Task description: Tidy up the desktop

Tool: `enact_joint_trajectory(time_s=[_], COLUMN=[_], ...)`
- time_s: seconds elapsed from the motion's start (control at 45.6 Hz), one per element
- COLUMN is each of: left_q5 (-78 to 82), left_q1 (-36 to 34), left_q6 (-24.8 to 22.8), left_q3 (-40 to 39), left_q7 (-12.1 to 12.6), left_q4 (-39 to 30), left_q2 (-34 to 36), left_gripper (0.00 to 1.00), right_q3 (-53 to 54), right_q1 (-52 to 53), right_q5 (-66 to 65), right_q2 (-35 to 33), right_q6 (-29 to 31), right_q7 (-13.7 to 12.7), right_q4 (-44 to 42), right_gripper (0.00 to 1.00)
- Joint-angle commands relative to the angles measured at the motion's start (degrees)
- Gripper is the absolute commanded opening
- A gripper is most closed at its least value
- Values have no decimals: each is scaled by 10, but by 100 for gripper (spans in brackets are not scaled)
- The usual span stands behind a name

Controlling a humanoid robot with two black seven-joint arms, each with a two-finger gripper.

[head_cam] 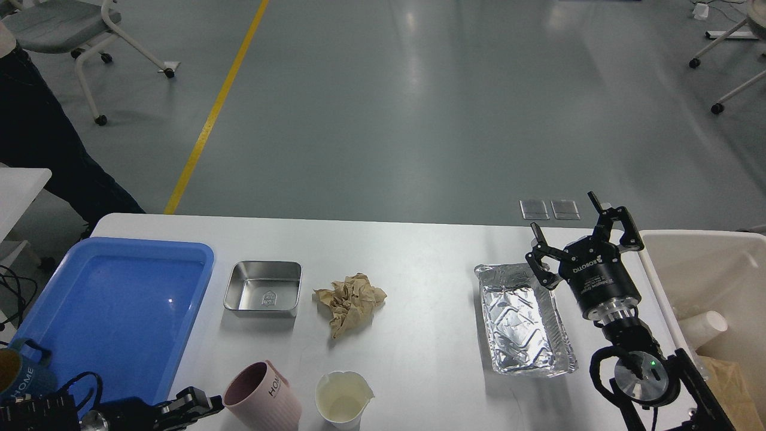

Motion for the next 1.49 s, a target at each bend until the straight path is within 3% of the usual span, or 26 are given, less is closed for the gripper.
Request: enact_joint_trajectory(time_s=[0.0,0.175,0.307,0.548,0.768,1.031,1.25,1.469], left_q5=[0,-3,-9,-45,-47,-89,-90,-83], left_q1=[1,0,3,6,23,23,21,26], left_q6=[1,1,0,1,-2,-8,-14,-35], left_q3=[0,-4,-10,-54,-151,-175,-171,-164], left_q7=[0,-2,-7,-16,-95,-133,-137,-124], left_q4=[-1,-3,-13,-33,-33,-33,-33,-34], left_q2=[-6,-3,14,116,235,367,377,323], left_gripper=[60,75,77,77,77,77,77,77], right_q3=[0,0,0,-1,-10,-12,-18,-19], right_q1=[0,0,0,0,0,2,2,4], right_q5=[0,0,0,-1,-1,-4,-4,-4], right_q2=[0,0,-1,0,-5,-4,-6,-4], right_q6=[0,0,1,1,1,1,1,1], right_q7=[0,0,0,0,0,0,0,0], right_q4=[0,1,1,1,0,0,0,0], right_gripper=[100,100,100,100,100,100,100,100])
